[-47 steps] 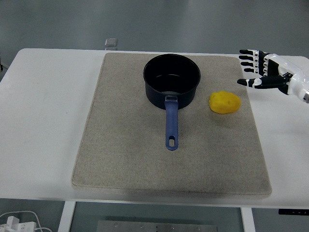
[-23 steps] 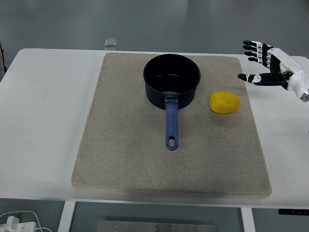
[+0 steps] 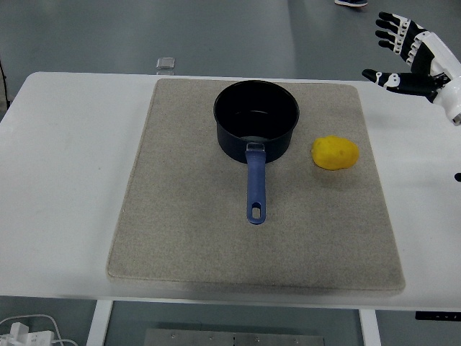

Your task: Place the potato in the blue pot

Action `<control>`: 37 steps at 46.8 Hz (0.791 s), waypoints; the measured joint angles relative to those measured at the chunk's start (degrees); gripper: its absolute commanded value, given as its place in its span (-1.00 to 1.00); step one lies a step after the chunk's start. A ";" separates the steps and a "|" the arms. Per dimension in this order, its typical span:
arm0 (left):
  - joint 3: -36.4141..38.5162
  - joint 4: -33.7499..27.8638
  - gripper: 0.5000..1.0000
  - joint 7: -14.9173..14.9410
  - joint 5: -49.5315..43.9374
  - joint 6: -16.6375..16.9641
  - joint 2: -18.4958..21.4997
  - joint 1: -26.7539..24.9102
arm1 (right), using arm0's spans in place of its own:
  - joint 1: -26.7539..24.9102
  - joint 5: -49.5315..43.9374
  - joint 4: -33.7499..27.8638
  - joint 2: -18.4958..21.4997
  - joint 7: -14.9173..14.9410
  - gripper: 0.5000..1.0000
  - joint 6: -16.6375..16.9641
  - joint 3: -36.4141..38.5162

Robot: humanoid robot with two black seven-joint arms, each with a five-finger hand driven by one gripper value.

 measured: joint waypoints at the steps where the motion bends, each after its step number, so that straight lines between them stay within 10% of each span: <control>1: 0.00 0.00 0.99 0.00 0.00 0.00 0.00 0.00 | 0.00 0.36 -0.07 0.37 0.02 0.73 0.33 0.00; 10: 0.00 0.00 0.99 0.00 0.00 0.00 0.00 -0.01 | -0.51 1.07 0.07 0.92 0.45 0.72 3.50 0.00; 19: 0.00 0.00 0.99 0.00 0.00 0.00 0.00 -0.01 | -0.65 0.69 0.81 1.12 -0.06 0.72 -3.00 -1.29; 37: 0.00 0.00 0.99 0.00 0.00 0.01 0.00 -0.01 | -0.84 -6.49 2.92 -1.40 -1.53 0.73 -2.11 -5.92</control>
